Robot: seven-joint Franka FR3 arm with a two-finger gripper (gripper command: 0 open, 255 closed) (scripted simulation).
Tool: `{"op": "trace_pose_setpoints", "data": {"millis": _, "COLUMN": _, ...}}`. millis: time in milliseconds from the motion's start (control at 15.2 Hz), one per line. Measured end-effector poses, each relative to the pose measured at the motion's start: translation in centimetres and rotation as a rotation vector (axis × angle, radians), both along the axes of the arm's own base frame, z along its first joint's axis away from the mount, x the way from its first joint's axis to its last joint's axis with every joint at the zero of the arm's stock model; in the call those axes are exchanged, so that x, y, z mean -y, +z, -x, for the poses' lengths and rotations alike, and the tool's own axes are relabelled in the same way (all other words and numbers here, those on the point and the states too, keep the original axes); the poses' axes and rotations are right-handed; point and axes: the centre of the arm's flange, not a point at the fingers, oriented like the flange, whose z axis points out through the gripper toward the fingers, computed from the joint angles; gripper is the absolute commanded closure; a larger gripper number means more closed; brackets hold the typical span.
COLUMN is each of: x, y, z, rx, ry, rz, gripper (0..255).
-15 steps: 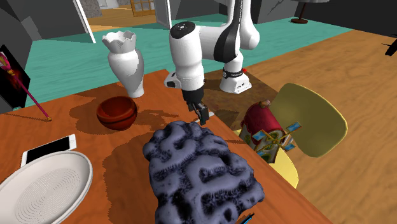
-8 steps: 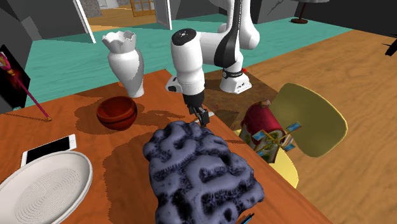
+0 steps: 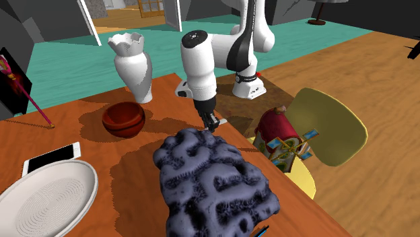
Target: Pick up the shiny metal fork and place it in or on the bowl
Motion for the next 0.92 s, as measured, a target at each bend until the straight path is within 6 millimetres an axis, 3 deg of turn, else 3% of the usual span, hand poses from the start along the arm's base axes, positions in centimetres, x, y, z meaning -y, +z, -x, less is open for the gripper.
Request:
{"op": "trace_pose_setpoints", "data": {"millis": 396, "x": 0.0, "y": 0.3, "z": 0.0, "rx": -0.001, "ry": 0.0, "rz": 0.0, "gripper": 255}}
{"op": "trace_pose_setpoints", "data": {"millis": 924, "x": 0.2, "y": 4.1, "z": -0.1, "rx": -0.002, "ry": -0.002, "rz": 0.002, "gripper": 255}}
